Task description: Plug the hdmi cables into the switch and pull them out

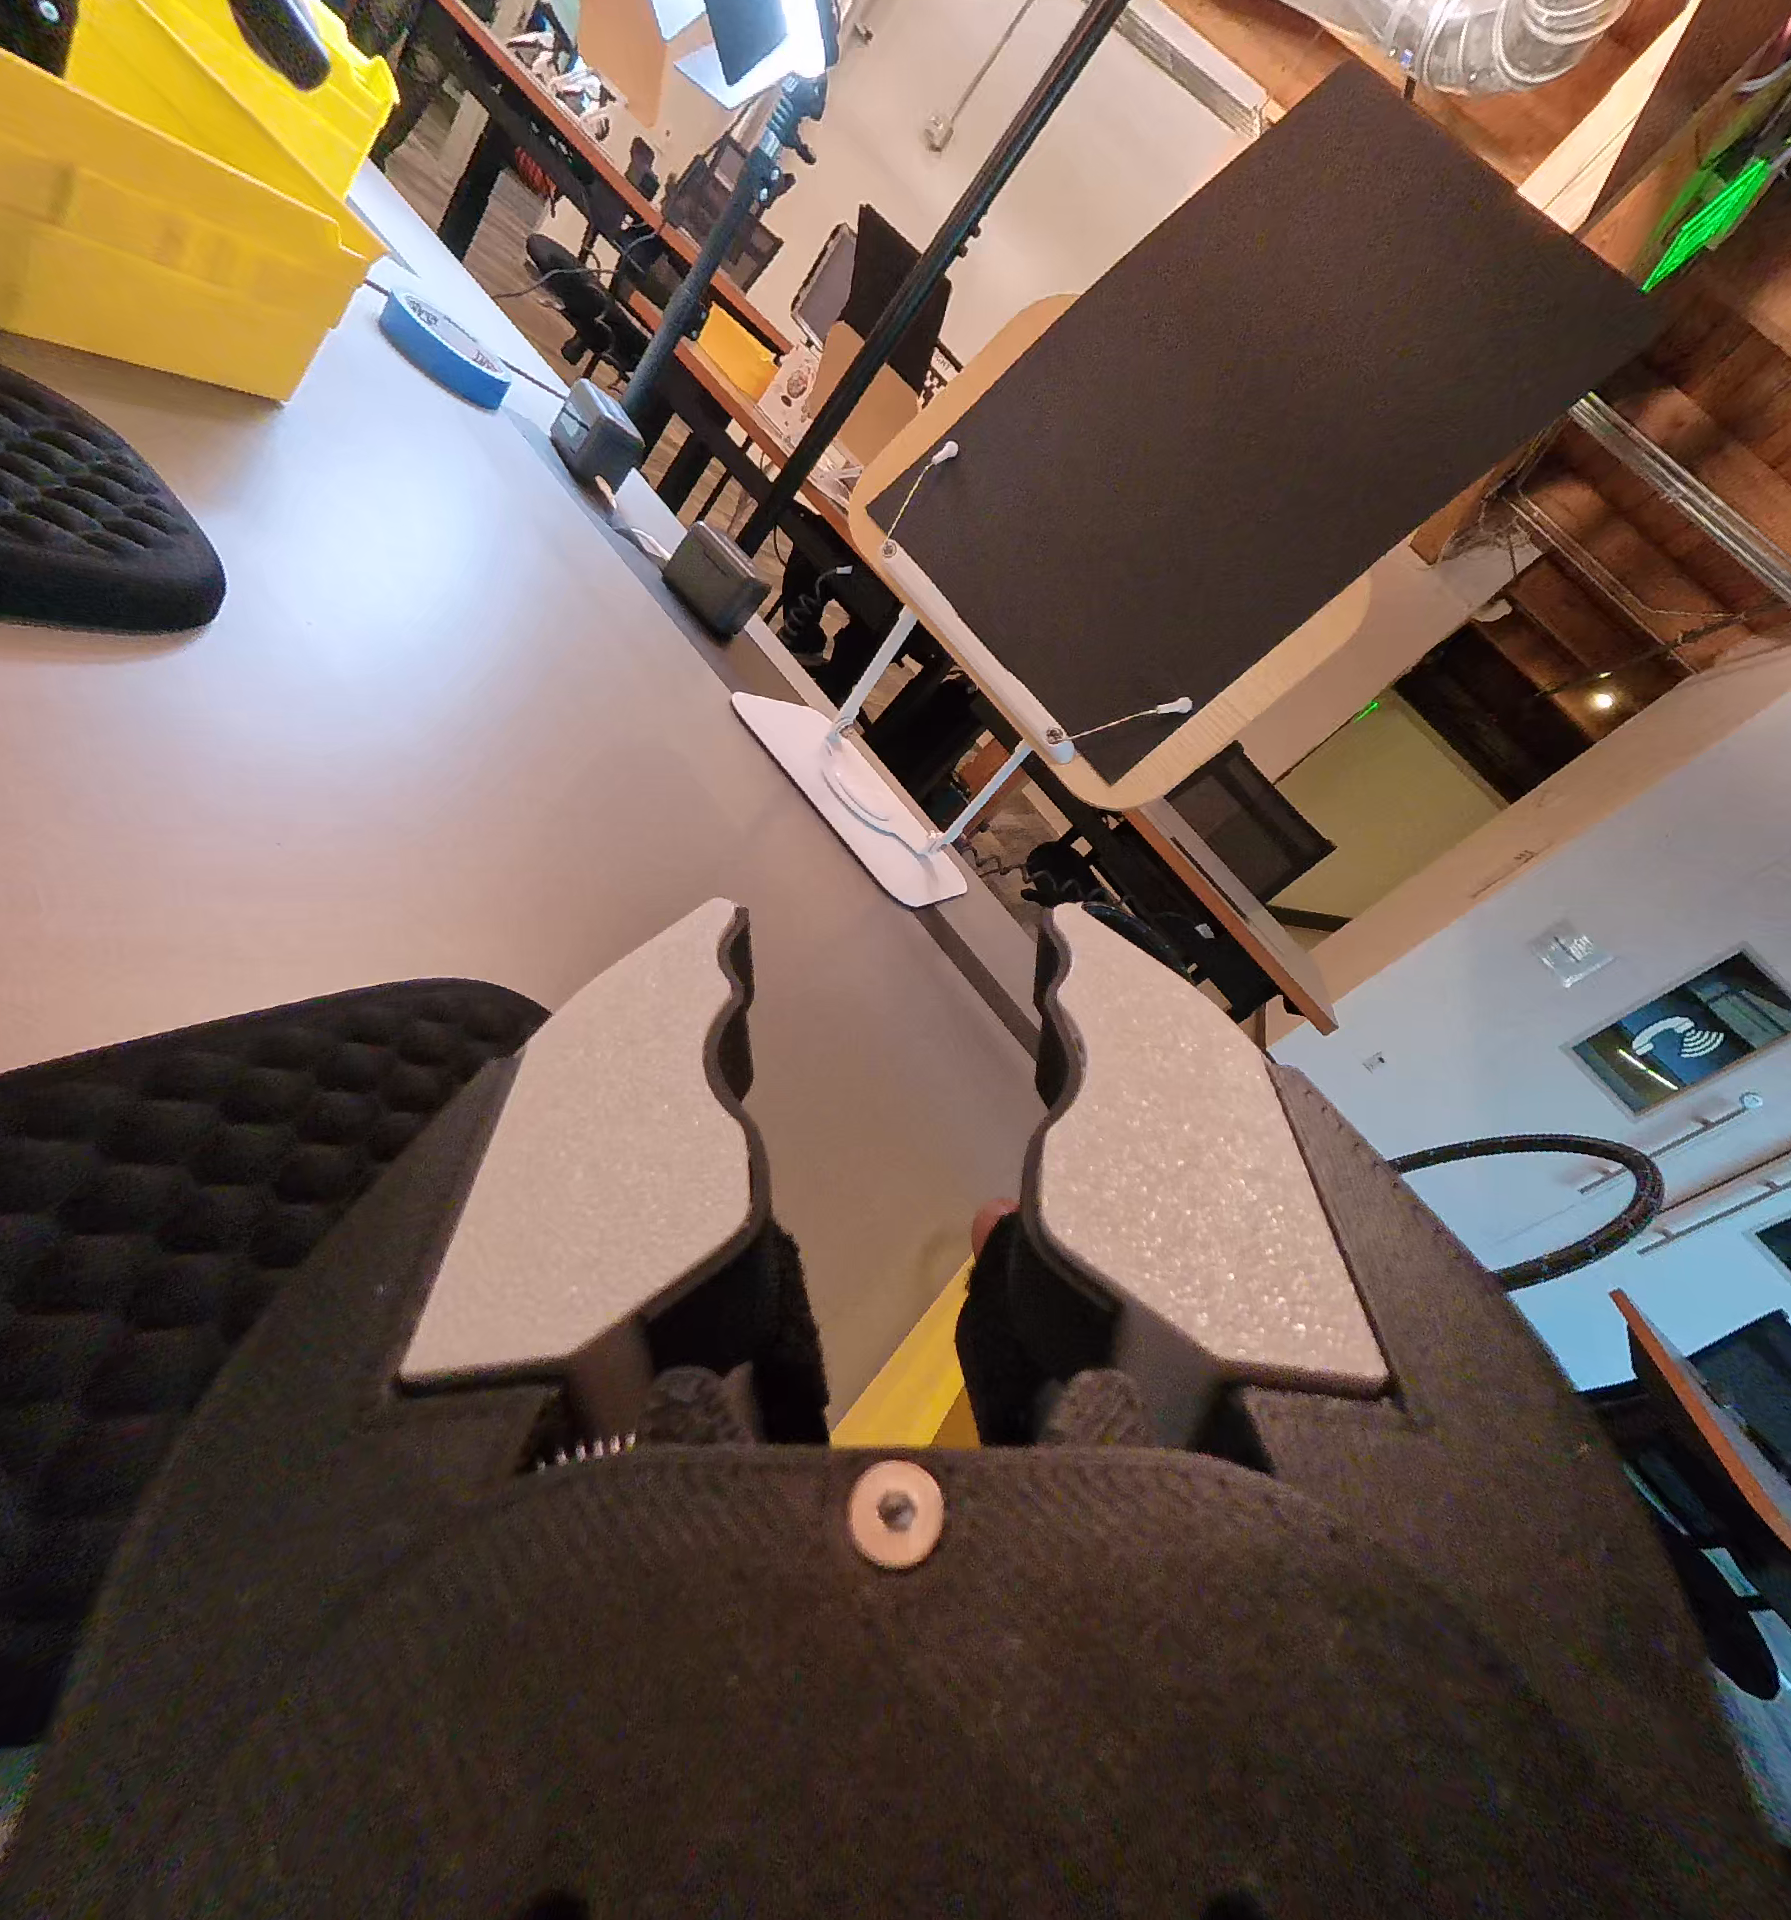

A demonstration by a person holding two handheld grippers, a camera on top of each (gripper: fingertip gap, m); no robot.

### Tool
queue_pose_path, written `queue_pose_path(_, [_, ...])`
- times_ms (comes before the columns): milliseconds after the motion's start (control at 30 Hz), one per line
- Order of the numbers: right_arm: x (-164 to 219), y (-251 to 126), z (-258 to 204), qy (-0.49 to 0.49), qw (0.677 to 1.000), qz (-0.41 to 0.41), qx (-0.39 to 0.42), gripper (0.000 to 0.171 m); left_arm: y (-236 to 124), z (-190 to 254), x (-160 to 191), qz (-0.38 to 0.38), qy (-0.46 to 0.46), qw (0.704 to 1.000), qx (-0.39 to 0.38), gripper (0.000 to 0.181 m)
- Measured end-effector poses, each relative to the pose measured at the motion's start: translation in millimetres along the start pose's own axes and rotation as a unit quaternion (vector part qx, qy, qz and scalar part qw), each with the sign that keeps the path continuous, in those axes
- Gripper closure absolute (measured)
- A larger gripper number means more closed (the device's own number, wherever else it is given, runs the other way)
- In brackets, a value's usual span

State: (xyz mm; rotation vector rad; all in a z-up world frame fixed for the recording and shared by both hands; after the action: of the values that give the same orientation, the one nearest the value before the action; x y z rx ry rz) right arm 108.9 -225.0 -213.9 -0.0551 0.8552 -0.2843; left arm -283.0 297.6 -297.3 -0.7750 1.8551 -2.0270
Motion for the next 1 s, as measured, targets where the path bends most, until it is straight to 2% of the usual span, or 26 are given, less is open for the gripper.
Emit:
queue_pose_path(100, [2,0,0,-0.002,1.0,-0.005,0.002,0.119,-2,4,2,0.025,0.006,1.0,-0.014,0.113])
queue_pose_path(167, [2,0,2,-0.001,1.0,-0.006,0.004,0.119,-12,8,7,0.077,0.006,0.997,-0.022,0.113])
queue_pose_path(267, [1,0,1,0.003,1.0,0.002,0.001,0.119,-41,13,23,0.2,-0.004,0.979,-0.038,0.113])
queue_pose_path(333, [0,2,-1,0.002,1.0,0.004,-0.003,0.119,-66,19,35,0.309,-0.013,0.95,-0.044,0.113])
queue_pose_path(400, [-1,4,-4,-0.003,1.0,0.003,-0.007,0.119,-93,32,51,0.438,-0.001,0.898,-0.045,0.113])
queue_pose_path(433, [-2,5,-6,-0.005,1.0,0.004,-0.009,0.119,-106,41,59,0.506,0.009,0.861,-0.046,0.114])
queue_pose_path(533, [-8,7,-9,-0.01,1.0,0.013,-0.016,0.119,-141,80,91,0.697,0.037,0.715,-0.046,0.113])
queue_pose_path(600, [-12,8,-13,-0.012,0.999,0.021,-0.021,0.119,-155,110,111,0.781,0.049,0.622,-0.029,0.113])
queue_pose_path(700, [-18,11,-19,-0.019,0.999,0.032,-0.03,0.119,-167,151,134,0.857,0.059,0.511,-0.01,0.113])
queue_pose_path(800, [-26,13,-25,-0.022,0.998,0.051,-0.035,0.119,-173,187,147,0.896,0.074,0.437,0.02,0.114])
queue_pose_path(867, [-34,14,-30,-0.026,0.996,0.069,-0.041,0.118,-177,209,154,0.913,0.086,0.399,-0.005,0.114])
queue_pose_path(1000, [-50,11,-39,-0.035,0.992,0.115,-0.047,0.118,-174,254,157,0.91,0.125,0.383,-0.099,0.114])
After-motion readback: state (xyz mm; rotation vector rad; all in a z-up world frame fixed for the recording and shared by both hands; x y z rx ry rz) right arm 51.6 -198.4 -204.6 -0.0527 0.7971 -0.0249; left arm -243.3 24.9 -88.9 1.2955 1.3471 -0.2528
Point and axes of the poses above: each gripper's, where its closed fingertips meet, y out along the fingers, x out of its underside, z = x × y across the jaws, the point moved 8 cm from there along -y, back along the fingers, and after that the axes turned 12 degrees about -z, right-handed, at the moved point
